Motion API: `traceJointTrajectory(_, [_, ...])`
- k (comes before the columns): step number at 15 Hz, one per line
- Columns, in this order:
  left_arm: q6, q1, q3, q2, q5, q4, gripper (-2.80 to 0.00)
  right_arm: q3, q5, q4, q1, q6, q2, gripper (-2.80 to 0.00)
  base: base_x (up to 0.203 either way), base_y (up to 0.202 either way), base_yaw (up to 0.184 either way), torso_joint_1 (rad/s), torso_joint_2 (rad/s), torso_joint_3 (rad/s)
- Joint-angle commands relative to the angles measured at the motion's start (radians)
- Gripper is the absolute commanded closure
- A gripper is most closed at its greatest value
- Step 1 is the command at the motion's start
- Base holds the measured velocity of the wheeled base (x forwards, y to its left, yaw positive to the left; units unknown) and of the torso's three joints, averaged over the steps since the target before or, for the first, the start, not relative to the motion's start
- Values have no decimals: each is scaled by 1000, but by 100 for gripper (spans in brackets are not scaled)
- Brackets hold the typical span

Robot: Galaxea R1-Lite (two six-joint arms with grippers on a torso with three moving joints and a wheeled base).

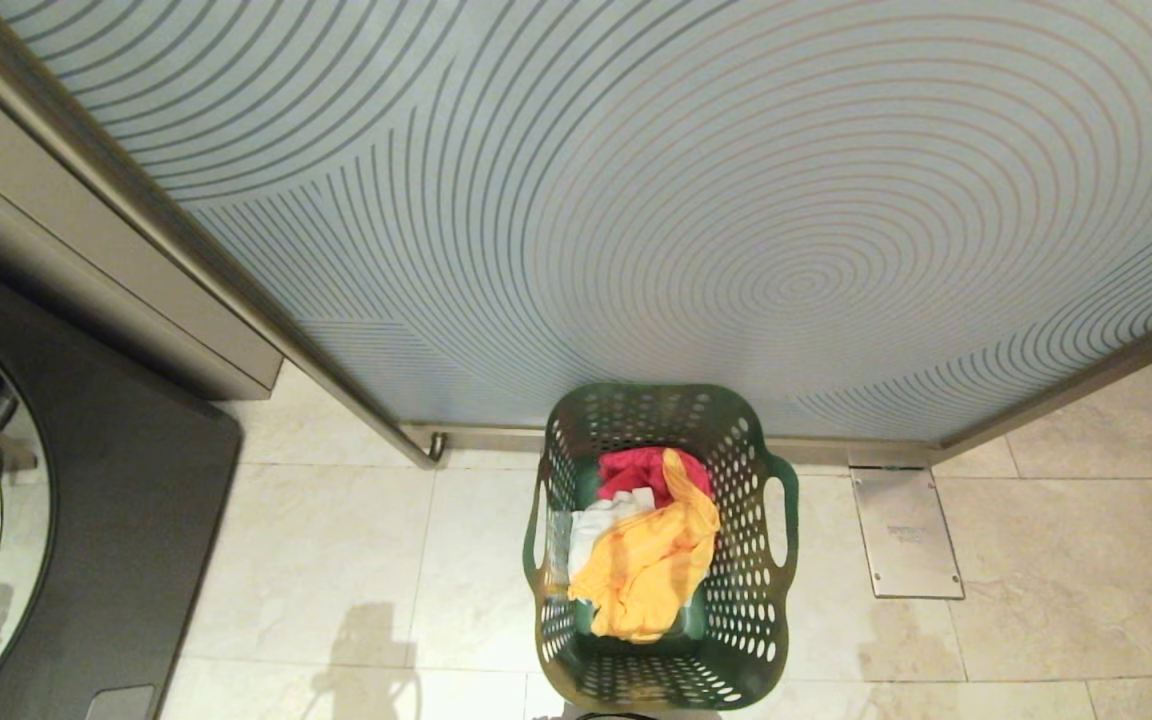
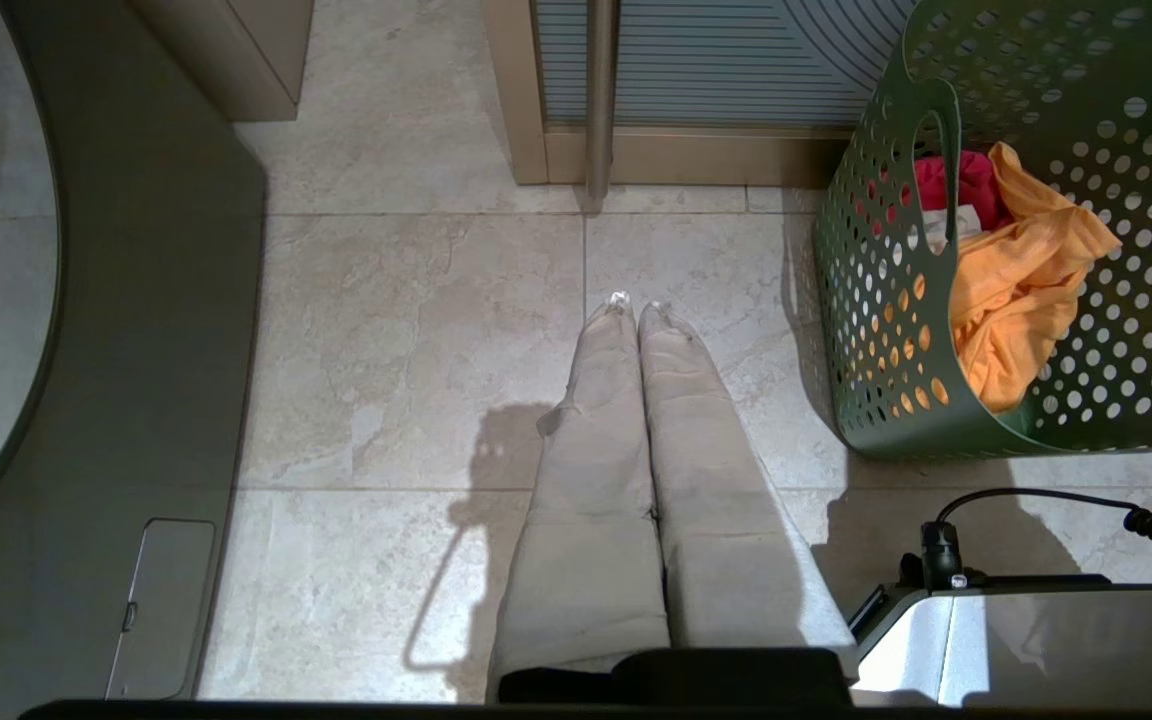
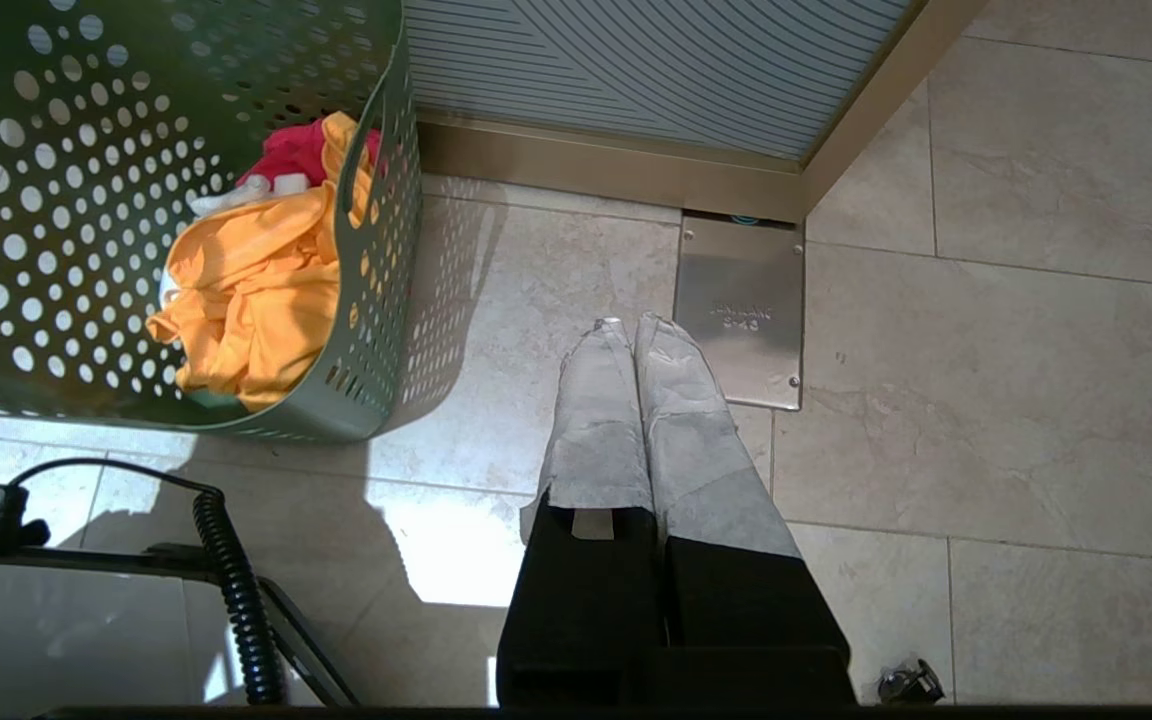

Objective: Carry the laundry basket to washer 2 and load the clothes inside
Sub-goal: Pick up the clothes basket and put it beside the washing machine

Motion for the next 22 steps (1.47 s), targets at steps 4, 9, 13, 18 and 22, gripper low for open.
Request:
traceJointTrajectory(4, [2,0,0,0,0,0,0,2,2,-2,1,-11,0,0,0,0,0,0,0,0])
traceJointTrajectory(9, [-8,0,-12,0,-5,-11,0,-43,-11,-14,-1,42,1,0,0,0,0,0,0,0])
traceJointTrajectory(13, [-8,-5,-305,162,-75,135,0,-358,-30,159,0,127,199,0,0,0,0,0,0,0])
traceJointTrajectory(18, [-48,-17,-467,762,-209,217,0,-529,69,199,4,286,801,0,0,0,0,0,0,0])
traceJointTrajectory(22, [-63,-110,-502,1044,-269,224,0,-569,181,114,30,337,1109,0,0,0,0,0,0,0])
